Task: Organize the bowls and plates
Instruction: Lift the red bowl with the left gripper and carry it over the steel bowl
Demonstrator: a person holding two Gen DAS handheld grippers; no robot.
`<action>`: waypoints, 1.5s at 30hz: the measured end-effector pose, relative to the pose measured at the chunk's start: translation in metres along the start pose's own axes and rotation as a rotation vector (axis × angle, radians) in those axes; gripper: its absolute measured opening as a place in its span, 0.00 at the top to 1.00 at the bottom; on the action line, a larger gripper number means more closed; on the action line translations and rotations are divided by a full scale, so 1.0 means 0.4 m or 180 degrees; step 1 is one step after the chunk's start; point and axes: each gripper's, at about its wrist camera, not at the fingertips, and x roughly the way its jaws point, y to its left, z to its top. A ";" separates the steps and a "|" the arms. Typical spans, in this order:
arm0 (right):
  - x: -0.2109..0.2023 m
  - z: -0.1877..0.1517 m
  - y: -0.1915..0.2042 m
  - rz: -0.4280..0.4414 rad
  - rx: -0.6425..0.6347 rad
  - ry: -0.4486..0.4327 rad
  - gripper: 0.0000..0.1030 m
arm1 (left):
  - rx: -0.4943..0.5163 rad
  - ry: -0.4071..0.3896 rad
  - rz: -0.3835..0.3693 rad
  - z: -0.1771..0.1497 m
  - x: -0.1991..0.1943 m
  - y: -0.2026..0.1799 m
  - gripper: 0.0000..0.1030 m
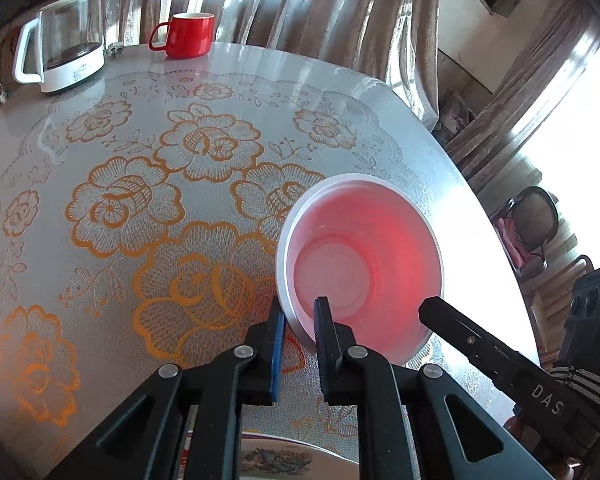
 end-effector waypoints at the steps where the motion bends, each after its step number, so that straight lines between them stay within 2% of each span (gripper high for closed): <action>1: -0.004 -0.002 0.002 0.0009 -0.0004 -0.0002 0.88 | 0.0014 -0.0022 0.0004 -0.003 -0.008 -0.002 0.86; 17: -0.072 -0.053 0.076 0.0194 -0.0145 -0.0074 0.88 | 0.0021 -0.0315 -0.0004 -0.074 -0.135 0.015 0.86; 24: -0.083 -0.076 0.141 0.0325 -0.0288 -0.0079 0.88 | -0.0006 -0.0495 0.0107 -0.110 -0.219 0.044 0.86; 45: -0.020 -0.184 0.387 0.0734 -0.0823 0.0209 0.88 | -0.0370 -0.0886 0.0489 -0.239 -0.431 0.229 0.85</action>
